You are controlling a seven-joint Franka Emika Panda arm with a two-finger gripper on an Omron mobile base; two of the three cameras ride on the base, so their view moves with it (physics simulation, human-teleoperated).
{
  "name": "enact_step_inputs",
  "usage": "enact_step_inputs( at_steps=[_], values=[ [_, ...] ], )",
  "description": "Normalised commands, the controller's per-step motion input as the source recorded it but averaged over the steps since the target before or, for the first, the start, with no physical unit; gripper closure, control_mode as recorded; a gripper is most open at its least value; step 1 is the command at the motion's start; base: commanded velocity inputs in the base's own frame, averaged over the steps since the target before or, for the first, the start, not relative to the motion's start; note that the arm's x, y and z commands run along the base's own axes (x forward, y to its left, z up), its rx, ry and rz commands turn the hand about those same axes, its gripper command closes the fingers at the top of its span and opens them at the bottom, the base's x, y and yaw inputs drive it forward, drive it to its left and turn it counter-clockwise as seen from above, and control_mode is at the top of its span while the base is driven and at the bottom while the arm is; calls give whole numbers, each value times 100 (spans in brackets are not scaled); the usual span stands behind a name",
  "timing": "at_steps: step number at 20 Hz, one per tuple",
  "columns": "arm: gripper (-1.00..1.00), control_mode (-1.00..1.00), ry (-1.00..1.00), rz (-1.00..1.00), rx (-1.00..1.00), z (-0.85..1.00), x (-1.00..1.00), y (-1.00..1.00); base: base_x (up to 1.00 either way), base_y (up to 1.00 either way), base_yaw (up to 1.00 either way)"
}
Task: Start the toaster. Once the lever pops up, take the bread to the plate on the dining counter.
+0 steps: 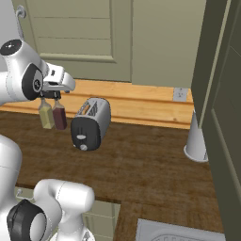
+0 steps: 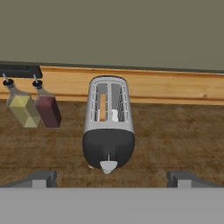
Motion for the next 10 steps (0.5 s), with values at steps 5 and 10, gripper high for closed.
enact_step_inputs(
  at_steps=[5, 10],
  values=[
    [-100, -100, 0, 0, 0, 0, 0, 0, 0, 0, 0],
    [-100, -100, 0, 0, 0, 0, 0, 0, 0, 0, 0]
  ],
)
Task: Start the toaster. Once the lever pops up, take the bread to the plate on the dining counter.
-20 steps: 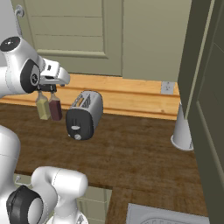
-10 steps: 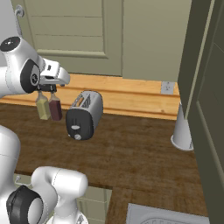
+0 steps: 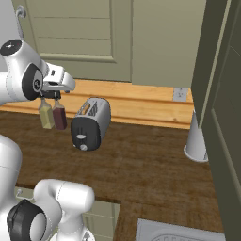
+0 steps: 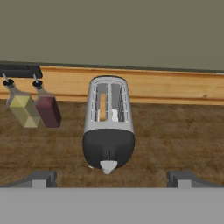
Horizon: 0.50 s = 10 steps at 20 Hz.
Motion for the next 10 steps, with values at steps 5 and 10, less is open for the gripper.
enact_step_inputs(
  at_steps=[5, 10],
  values=[
    [-100, -100, 0, 0, 0, 0, 0, 0, 0, 0, 0],
    [-100, -100, 0, 0, 0, 0, 0, 0, 0, 0, 0]
  ],
)
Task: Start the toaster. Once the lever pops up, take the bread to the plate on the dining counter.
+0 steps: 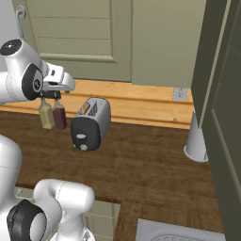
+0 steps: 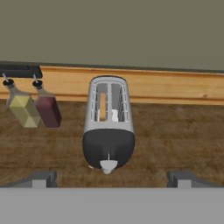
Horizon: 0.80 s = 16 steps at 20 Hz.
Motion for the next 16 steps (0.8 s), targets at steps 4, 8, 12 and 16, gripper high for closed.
enact_step_inputs(
  at_steps=[4, 8, 12, 16],
  values=[
    [-100, -100, 0, 0, 0, 0, 0, 0, 0, 0, 0],
    [-100, -100, 0, 0, 0, 0, 0, 0, 0, 0, 0],
    [-100, -100, 0, 0, 0, 0, 0, 0, 0, 0, 0],
    [-100, -100, 0, 0, 0, 0, 0, 0, 0, 0, 0]
  ],
)
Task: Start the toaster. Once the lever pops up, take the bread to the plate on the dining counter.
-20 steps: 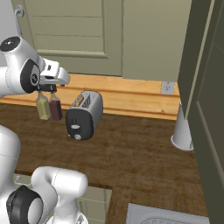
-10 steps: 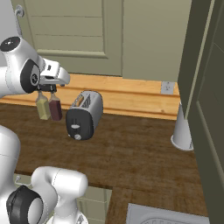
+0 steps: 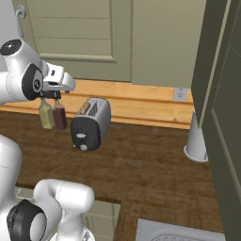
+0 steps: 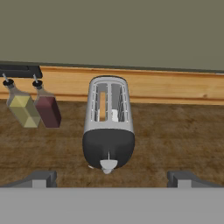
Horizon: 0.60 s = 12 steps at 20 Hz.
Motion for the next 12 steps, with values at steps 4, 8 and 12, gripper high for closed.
enact_step_inputs(
  at_steps=[4, 8, 12],
  values=[
    [-100, -100, 0, 0, 0, 0, 0, 0, 0, 0, 0],
    [-100, -100, 0, 0, 0, 0, 0, 0, 0, 0, 0],
    [-100, -100, 0, 0, 0, 0, 0, 0, 0, 0, 0]
  ],
)
